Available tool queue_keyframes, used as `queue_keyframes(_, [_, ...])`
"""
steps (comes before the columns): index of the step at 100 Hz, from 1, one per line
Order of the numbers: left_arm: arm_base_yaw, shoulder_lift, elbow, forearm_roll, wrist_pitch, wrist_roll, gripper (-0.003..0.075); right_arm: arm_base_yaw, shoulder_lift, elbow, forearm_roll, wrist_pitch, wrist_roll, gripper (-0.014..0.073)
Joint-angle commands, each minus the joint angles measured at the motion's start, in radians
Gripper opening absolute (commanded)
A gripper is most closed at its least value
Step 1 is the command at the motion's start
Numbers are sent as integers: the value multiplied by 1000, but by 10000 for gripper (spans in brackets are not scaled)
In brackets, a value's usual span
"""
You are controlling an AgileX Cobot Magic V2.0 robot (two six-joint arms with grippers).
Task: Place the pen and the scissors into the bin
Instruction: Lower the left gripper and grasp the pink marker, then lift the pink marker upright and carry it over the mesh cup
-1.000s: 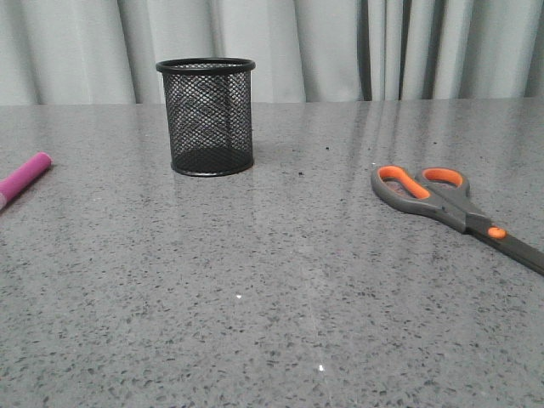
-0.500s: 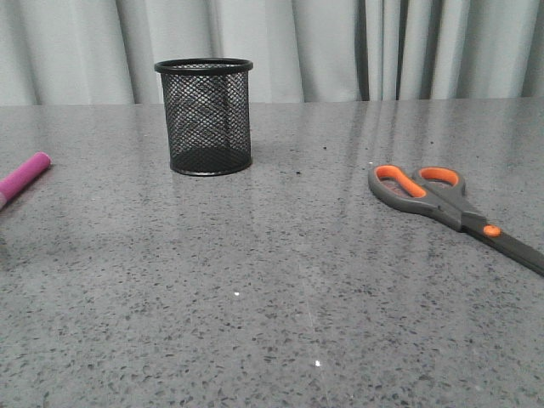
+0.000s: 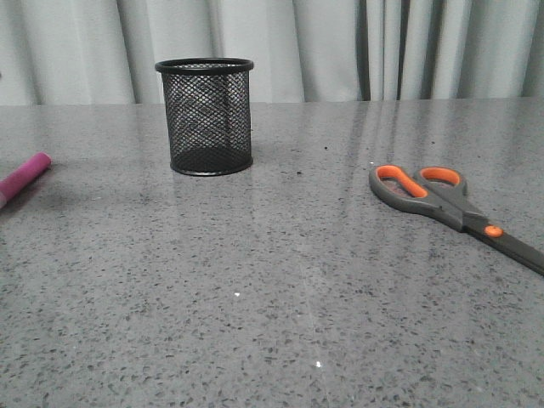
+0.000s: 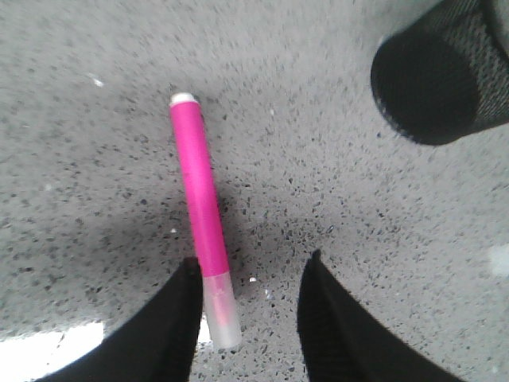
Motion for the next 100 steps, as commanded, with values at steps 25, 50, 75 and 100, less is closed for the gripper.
queue_keyframes(25, [-32, 175, -143, 91, 35, -78, 253, 14, 9, -38, 19, -57, -7, 372])
queue_keyframes(50, [-32, 254, -145, 93, 35, -80, 253, 14, 9, -38, 21, -55, -7, 372])
queue_keyframes(75, [-32, 317, -145, 97, 22, -80, 253, 14, 9, -38, 21, -55, -7, 372])
queue_keyframes(100, [-32, 325, -145, 92, -14, -54, -17, 14, 9, -38, 21, -55, -7, 372])
